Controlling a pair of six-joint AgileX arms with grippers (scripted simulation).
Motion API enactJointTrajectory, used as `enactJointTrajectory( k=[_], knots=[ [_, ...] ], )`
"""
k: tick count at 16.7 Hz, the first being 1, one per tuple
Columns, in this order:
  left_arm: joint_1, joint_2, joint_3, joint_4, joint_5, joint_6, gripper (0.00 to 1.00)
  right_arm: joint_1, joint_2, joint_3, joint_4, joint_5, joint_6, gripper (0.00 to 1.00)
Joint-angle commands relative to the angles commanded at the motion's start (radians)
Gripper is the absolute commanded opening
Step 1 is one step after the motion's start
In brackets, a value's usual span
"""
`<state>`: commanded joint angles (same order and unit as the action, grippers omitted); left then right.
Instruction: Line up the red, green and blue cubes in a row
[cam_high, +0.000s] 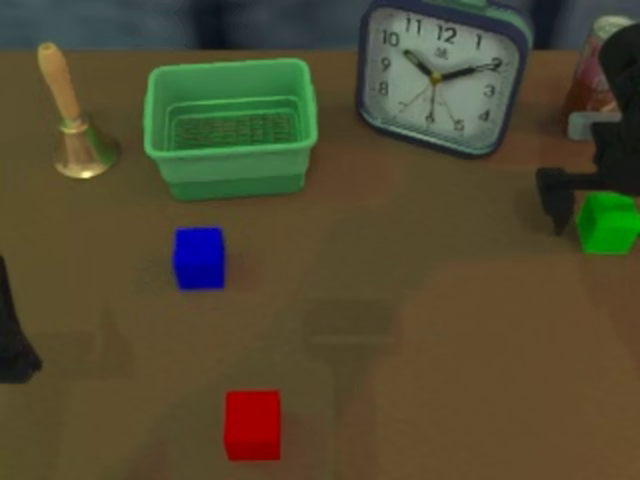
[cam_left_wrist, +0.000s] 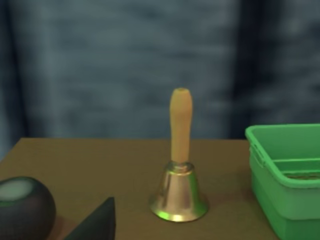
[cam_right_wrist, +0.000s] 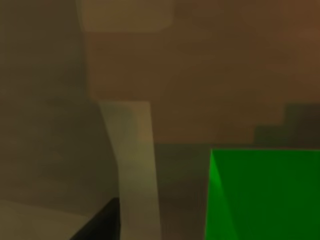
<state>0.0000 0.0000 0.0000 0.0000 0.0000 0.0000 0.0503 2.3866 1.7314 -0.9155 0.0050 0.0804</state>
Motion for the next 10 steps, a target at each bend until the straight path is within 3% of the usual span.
enactJointTrajectory(
  k=[9,10],
  knots=[
    [0.000,0.000,0.000,0.000,0.000,0.000,1.00,0.000,0.000,0.000,0.000,0.000,0.000,0.02],
    [0.000,0.000,0.000,0.000,0.000,0.000,1.00,0.000,0.000,0.000,0.000,0.000,0.000,0.00]
  ],
)
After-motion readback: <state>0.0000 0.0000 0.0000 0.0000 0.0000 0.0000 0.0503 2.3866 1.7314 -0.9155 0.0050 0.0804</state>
